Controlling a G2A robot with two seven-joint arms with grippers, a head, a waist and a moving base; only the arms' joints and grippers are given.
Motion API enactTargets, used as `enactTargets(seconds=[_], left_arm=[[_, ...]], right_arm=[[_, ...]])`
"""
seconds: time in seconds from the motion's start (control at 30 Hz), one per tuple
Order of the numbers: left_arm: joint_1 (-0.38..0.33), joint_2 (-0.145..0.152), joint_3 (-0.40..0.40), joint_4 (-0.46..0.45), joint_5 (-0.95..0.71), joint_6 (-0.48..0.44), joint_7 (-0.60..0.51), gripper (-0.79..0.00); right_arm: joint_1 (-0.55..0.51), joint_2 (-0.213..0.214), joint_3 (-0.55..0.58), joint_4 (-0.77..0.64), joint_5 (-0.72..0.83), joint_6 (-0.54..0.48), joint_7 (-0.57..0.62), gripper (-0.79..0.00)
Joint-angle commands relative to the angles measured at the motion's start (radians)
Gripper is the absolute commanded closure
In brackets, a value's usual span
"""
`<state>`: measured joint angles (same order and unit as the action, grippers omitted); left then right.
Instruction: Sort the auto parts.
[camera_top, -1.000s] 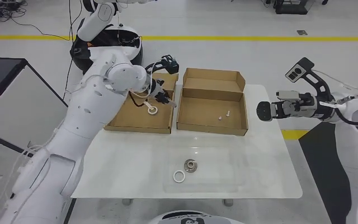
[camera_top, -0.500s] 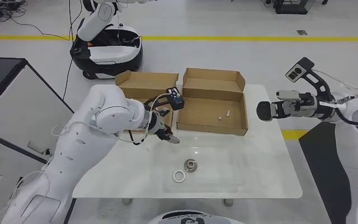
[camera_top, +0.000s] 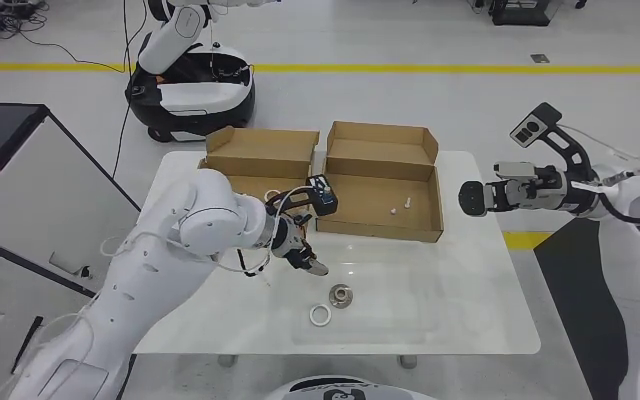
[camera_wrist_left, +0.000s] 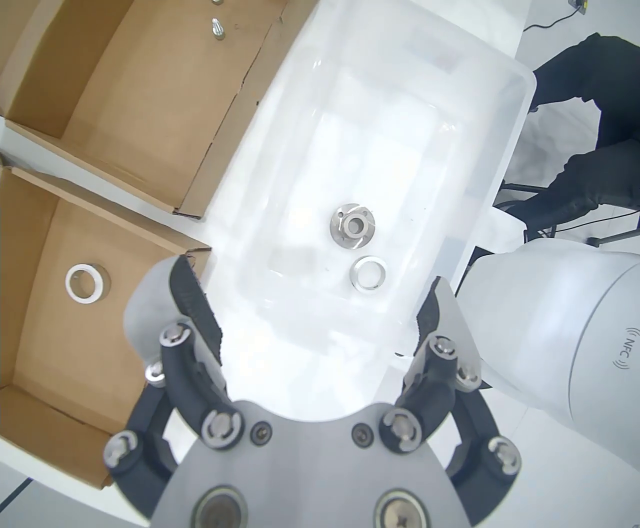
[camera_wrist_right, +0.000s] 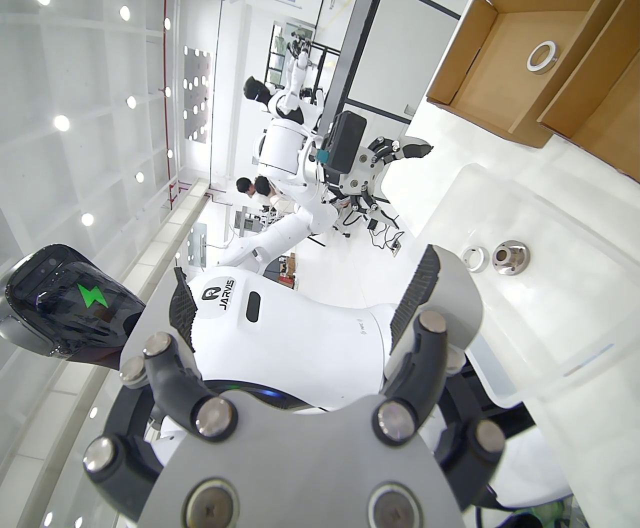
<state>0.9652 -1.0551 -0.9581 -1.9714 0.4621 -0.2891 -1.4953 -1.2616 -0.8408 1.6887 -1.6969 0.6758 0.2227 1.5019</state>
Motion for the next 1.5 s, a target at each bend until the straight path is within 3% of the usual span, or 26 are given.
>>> enactTargets(seconds=[0.0, 0.17, 0.5, 0.63, 0.8, 1.03, 1.47], left_arm=[[0.000, 0.000, 0.000, 0.000, 0.000, 0.000, 0.000, -0.785], [-0.015, -0.002, 0.045, -0.002, 0.047, 0.026, -0.035, -0.785], [-0.269, -0.058, 0.419, 0.120, 0.036, 0.193, -0.041, -0.785], [-0.354, -0.084, 0.520, 0.164, -0.009, 0.227, -0.041, -0.785], [-0.409, -0.107, 0.613, 0.195, -0.033, 0.238, -0.041, -0.785], [-0.434, -0.139, 0.684, 0.225, -0.013, 0.253, -0.041, -0.785], [-0.422, -0.192, 0.729, 0.313, 0.041, 0.262, -0.037, -0.785]], right_arm=[[0.000, 0.000, 0.000, 0.000, 0.000, 0.000, 0.000, -0.785], [0.000, 0.000, 0.000, 0.000, 0.000, 0.000, 0.000, -0.785], [0.000, 0.000, 0.000, 0.000, 0.000, 0.000, 0.000, -0.785], [0.000, 0.000, 0.000, 0.000, 0.000, 0.000, 0.000, -0.785], [0.000, 0.000, 0.000, 0.000, 0.000, 0.000, 0.000, -0.785], [0.000, 0.000, 0.000, 0.000, 0.000, 0.000, 0.000, -0.785], [0.000, 0.000, 0.000, 0.000, 0.000, 0.000, 0.000, -0.785]])
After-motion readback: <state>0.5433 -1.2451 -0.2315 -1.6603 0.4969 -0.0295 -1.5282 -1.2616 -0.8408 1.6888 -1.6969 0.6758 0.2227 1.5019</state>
